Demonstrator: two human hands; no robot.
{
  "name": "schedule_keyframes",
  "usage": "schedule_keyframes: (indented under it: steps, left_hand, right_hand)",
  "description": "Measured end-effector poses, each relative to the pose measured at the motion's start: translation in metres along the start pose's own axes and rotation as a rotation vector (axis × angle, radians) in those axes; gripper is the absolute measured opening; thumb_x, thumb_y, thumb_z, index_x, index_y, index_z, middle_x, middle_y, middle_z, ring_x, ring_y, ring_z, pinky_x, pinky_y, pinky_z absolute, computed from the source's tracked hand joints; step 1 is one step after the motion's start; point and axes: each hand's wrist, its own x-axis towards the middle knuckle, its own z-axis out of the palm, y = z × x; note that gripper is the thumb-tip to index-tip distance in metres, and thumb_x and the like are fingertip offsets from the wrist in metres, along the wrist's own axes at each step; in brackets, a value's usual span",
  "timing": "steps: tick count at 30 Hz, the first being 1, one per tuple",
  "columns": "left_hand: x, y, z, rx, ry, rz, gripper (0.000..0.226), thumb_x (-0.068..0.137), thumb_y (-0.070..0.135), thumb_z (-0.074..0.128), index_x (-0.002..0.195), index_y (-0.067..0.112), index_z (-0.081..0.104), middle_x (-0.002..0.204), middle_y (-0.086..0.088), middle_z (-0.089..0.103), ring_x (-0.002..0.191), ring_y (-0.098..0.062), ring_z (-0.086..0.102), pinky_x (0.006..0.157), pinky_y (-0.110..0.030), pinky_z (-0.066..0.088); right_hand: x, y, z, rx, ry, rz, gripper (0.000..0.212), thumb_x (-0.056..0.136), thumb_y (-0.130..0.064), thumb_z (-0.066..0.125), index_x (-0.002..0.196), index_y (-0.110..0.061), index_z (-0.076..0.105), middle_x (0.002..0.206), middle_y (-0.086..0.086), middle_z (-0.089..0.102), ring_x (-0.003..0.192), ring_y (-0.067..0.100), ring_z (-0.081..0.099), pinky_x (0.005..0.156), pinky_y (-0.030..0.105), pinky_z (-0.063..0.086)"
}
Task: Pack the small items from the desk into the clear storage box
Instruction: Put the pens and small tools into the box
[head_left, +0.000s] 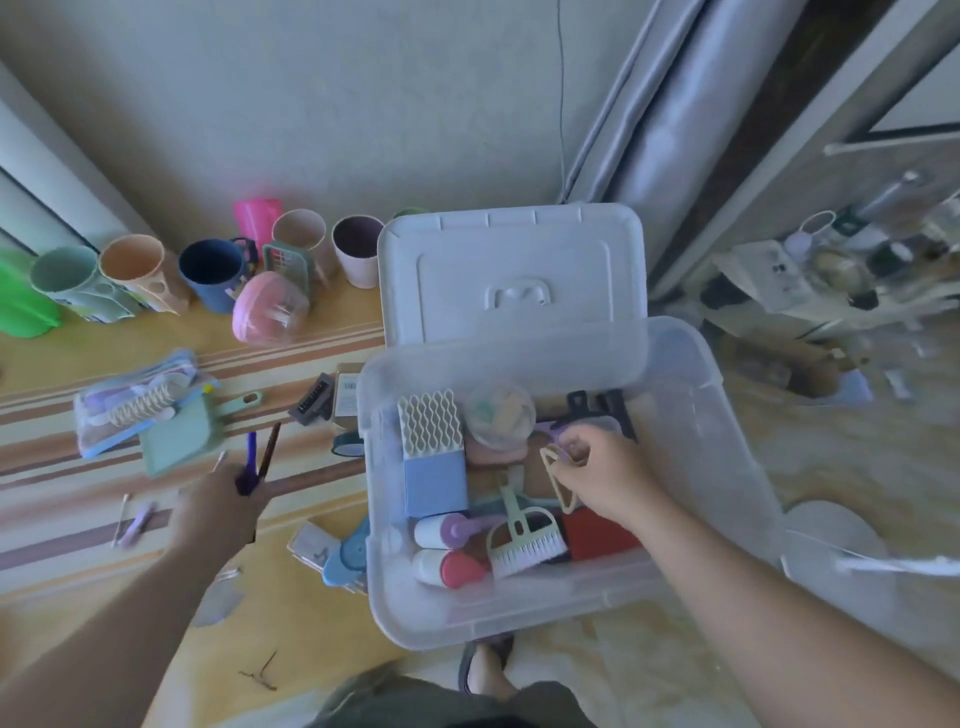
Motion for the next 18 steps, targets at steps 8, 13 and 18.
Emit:
schedule_keyframes:
  steps: [8,13,18]
  left_hand:
    - [-0.099,0.173,-0.091,-0.536,0.231,0.212,0.005,0.09,0.031,0.072,0.094,0.033,0.07,0.065,0.008,0.07,0.062,-0.002,0.064,0.056,-0.016,0.047]
    - [-0.119,0.221,-0.03,-0.508,-0.144,0.301,0.007,0.091,0.032,0.072,0.084,0.033,0.07,0.066,0.015,0.072,0.053,0.002,0.062,0.055,-0.012,0.042]
    - [-0.122,0.246,0.028,-0.64,-0.417,0.221,0.003,0.092,0.033,0.073,0.093,0.034,0.075,0.081,0.01,0.077,0.077,-0.009,0.074,0.081,-0.04,0.062]
  right_hand:
    - [0.05,0.011,0.021,-0.316,0.037,-0.084,0.017,0.094,-0.035,0.074,0.09,-0.025,0.061,0.092,-0.006,0.071,0.081,0.015,0.066,0.073,0.034,0.054]
    - [0.055,0.019,0.02,-0.243,-0.024,-0.07,0.021,0.102,-0.014,0.055,0.112,-0.025,0.069,0.118,-0.002,0.071,0.096,0.021,0.065,0.083,0.036,0.055]
    - [0.02,0.009,-0.017,0.442,-0.221,-0.026,0.018,0.102,-0.026,0.066,0.115,-0.028,0.078,0.093,-0.014,0.074,0.078,-0.002,0.067,0.073,0.023,0.053]
